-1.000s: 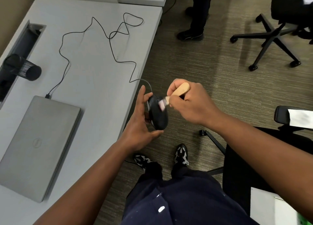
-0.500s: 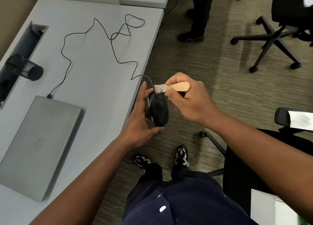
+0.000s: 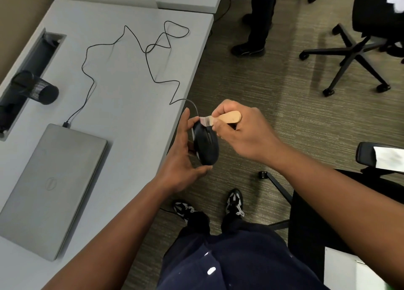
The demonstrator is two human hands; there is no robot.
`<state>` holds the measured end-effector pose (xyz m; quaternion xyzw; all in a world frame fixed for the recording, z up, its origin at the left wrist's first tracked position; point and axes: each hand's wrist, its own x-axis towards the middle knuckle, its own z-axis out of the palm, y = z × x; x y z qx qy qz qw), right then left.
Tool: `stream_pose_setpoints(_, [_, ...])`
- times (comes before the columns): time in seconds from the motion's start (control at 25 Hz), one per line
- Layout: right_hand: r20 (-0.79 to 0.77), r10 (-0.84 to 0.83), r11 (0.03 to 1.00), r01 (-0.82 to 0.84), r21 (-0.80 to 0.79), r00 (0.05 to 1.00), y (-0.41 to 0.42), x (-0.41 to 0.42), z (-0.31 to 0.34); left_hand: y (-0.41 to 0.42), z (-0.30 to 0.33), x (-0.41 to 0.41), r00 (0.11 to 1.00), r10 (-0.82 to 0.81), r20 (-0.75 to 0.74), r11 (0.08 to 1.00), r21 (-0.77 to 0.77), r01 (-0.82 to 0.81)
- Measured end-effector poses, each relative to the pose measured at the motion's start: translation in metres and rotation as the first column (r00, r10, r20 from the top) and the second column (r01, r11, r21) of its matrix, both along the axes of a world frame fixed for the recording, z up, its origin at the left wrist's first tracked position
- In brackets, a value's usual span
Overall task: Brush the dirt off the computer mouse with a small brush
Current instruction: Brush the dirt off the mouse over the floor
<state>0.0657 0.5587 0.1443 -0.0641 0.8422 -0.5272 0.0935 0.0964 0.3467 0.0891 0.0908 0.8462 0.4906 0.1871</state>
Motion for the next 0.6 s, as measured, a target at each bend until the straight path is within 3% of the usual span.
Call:
stream_pose_setpoints(0.16, [0.091,0.036,0.999,-0.039,0.027,0.995,0.003,0.004,0.0,-0.002,-0.002,0.002,1.0,0.015,-0.008,1.0,0.004,-0.015])
stream_pose_setpoints(0.36, [-0.021,-0.053,0.997,0.052,-0.05,0.998,-0.003,0.001,-0.002,-0.001,-0.001,0.003,1.0,0.004,-0.005,1.0,0.004,-0.004])
stream_pose_setpoints(0.6, [0.102,0.089,0.996,-0.09,0.009,0.991,0.004,0.015,-0.003,-0.008,-0.003,0.0,0.997,0.06,-0.042,0.998,0.004,-0.06])
